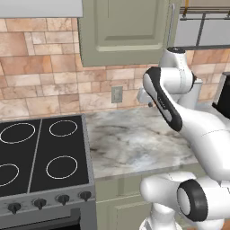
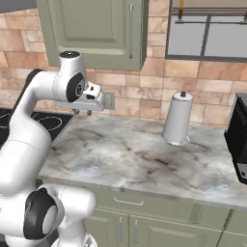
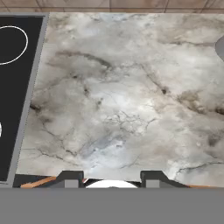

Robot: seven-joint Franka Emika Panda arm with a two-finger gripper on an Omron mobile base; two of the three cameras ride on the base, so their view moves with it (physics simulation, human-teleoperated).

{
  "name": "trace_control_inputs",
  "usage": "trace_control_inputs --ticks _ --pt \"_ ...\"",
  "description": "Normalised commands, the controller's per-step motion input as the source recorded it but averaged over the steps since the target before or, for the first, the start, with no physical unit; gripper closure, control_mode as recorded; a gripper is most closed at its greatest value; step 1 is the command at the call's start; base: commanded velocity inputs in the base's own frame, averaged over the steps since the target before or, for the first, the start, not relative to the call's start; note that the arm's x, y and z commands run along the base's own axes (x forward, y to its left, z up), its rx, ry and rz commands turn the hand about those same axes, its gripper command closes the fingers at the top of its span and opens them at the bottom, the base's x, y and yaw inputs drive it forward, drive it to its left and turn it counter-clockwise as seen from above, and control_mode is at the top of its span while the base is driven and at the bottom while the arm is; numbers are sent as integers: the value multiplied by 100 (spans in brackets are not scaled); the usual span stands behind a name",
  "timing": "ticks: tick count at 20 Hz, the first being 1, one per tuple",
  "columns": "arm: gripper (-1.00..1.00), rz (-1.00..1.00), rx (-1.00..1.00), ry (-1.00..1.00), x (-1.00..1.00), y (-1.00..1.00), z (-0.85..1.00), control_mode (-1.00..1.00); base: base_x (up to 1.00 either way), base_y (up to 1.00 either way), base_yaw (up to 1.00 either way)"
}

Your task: The dining table condiment station is running low on ketchup. Refill the condiment station by opening the cabinet and taking the ketchup from the cabinet and placing it on the dining table.

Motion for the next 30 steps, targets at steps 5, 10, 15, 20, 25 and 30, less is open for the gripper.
trace_control_inputs --ticks 5,10,15,20,25,30 --pt "-100 1 -15 -25 -32 8 0 -100 0 0 0" --pt "-100 2 -31 -58 -81 0 18 -100 0 0 0" --pt "-100 0 -18 -49 -9 -45 43 -100 0 0 0" --pt "-100 0 -3 -37 29 -81 56 -100 0 0 0" --pt "-100 3 1 -23 74 -76 51 -100 0 0 0" --pt "-100 1 8 -5 81 -36 46 -100 0 0 0"
